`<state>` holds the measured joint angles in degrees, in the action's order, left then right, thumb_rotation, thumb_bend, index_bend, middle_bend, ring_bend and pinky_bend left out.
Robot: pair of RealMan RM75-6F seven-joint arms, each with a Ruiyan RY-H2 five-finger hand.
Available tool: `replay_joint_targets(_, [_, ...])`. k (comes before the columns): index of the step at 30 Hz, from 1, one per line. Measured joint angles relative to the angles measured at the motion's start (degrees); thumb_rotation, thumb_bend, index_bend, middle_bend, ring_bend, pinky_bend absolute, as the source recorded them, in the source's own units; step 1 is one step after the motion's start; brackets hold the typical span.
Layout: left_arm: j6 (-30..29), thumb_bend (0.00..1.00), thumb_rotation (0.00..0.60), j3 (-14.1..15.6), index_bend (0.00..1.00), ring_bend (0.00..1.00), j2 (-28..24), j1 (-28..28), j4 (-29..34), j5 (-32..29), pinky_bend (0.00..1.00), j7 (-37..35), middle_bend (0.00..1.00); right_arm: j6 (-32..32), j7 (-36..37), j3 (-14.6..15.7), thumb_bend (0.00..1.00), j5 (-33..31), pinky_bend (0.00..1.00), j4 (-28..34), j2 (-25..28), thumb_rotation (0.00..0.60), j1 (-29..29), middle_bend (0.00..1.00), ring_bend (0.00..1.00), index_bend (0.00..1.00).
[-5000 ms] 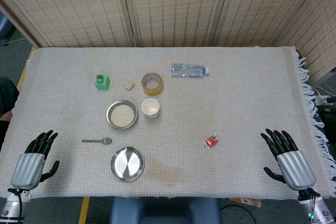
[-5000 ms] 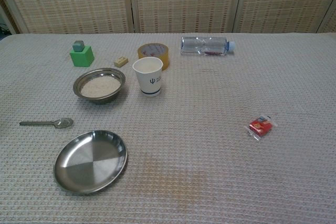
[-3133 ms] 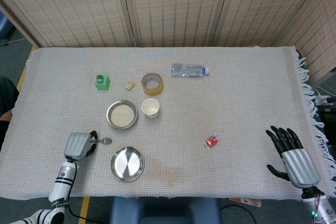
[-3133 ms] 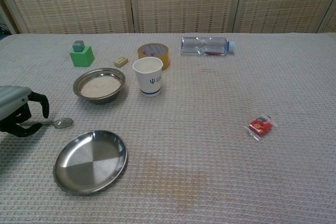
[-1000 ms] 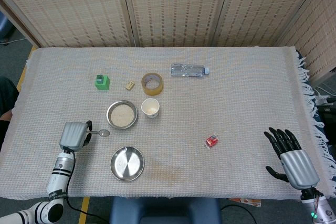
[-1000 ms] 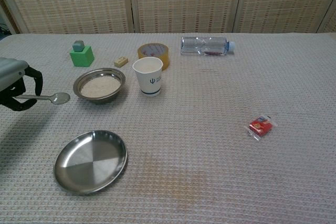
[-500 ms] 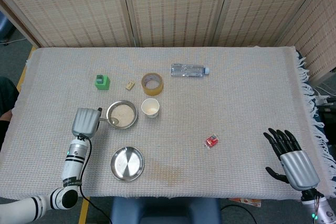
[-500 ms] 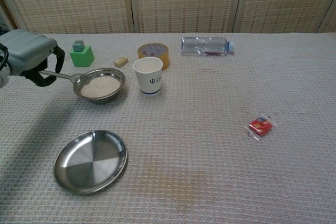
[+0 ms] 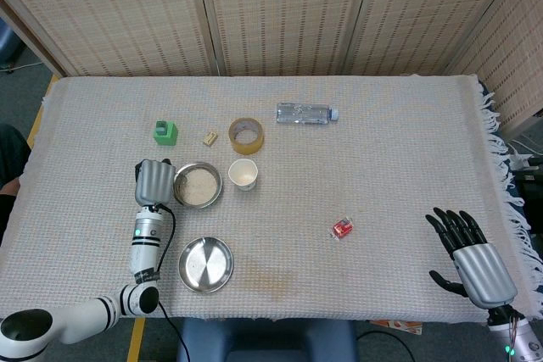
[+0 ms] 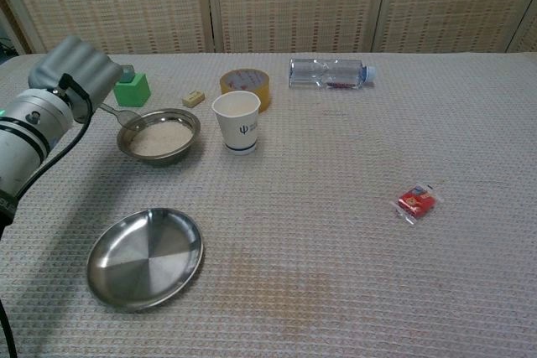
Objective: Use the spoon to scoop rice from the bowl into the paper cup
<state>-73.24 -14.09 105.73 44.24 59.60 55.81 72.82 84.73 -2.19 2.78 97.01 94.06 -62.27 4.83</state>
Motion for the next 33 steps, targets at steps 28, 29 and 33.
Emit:
replay_joint_targets(28, [-1.6, 0.40, 0.600, 5.0, 0.58, 1.00, 7.6, 0.2, -13.1, 9.5, 1.00, -0.4, 1.00, -0.4, 2.3, 1.1, 0.09, 1.6, 0.00, 0.4, 1.2, 0.600, 0.3, 0.00, 0.00, 0.00])
replay_joint_targets(29, [-1.5, 0.40, 0.600, 5.1, 0.58, 1.00, 7.5, -0.1, -12.8, 9.7, 1.00, -0.4, 1.00, -0.4, 2.2, 1.1, 0.09, 1.6, 0.00, 0.4, 1.2, 0.600, 0.3, 0.00, 0.00, 0.00])
replay_joint_targets(33, [-1.4, 0.40, 0.600, 5.5, 0.58, 1.00, 7.3, -0.5, -12.4, 10.7, 1.00, -0.5, 1.00, -0.4, 2.2, 1.2, 0.09, 1.8, 0.00, 0.4, 1.2, 0.600, 0.2, 0.00, 0.00, 0.00])
